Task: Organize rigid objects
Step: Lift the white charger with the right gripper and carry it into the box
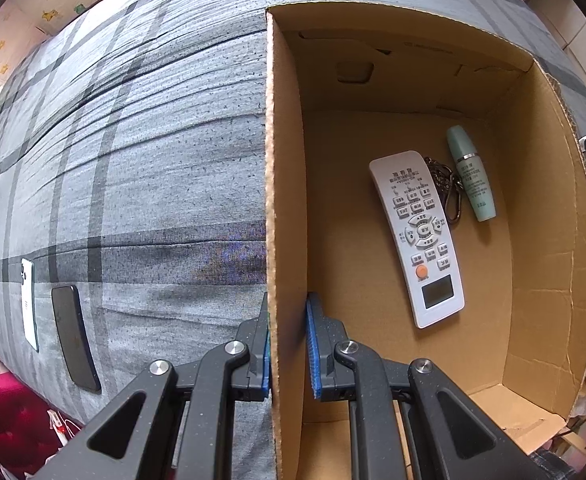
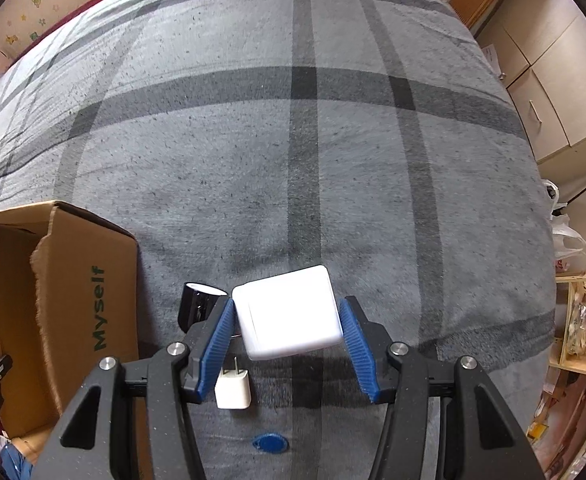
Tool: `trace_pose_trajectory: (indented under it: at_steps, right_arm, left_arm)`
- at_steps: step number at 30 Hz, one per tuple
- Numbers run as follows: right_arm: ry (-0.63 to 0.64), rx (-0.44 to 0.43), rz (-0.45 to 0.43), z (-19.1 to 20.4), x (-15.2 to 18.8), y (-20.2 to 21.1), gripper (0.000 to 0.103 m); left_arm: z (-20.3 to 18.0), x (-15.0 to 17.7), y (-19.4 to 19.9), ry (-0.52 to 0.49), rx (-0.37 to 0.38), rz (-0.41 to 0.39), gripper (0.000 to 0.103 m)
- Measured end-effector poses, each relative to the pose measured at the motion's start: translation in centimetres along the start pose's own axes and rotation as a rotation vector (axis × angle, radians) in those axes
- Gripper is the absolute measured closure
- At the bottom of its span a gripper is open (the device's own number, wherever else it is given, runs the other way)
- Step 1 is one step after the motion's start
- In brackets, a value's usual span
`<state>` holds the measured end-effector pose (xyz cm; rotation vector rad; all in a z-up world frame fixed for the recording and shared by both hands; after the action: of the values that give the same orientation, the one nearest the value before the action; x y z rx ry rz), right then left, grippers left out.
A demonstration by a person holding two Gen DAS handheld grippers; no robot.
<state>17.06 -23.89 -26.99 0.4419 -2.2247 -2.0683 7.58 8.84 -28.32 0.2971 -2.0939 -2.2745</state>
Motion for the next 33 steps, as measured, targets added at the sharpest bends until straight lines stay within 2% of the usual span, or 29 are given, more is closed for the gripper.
trace_pose_trajectory:
  at_steps: [5,15,33]
  right_arm:
    - [-0.011,-0.003,-0.026,-0.3,0.2,1.8,0.045]
    - [0.004,-0.011,-0.078,1.6,0.6,6.0,0.045]
    - [0.093,-0.058,-0.13,8.1,0.1,11.1,0.045]
  left_arm:
    - [-0.1,0.1,0.2,-0.002,-0.001,-0.004,0.089]
    - [-0.1,0.1,0.5,-0.009,0.002,-0.008,0.089]
    - [0.0,0.2,0.4,-0.014,0.009,-0.008,0.089]
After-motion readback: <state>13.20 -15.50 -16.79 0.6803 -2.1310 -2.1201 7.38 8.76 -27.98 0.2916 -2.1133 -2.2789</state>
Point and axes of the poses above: each gripper's, at about its wrist camera, not at the fingertips, and y roughly against the way its jaws point, z to its left, x to its underside, the point moved 5 cm from there along -y, roughly the way its jaws point, and after that the axes turned 15 degrees about y, right-handed, at the moved point
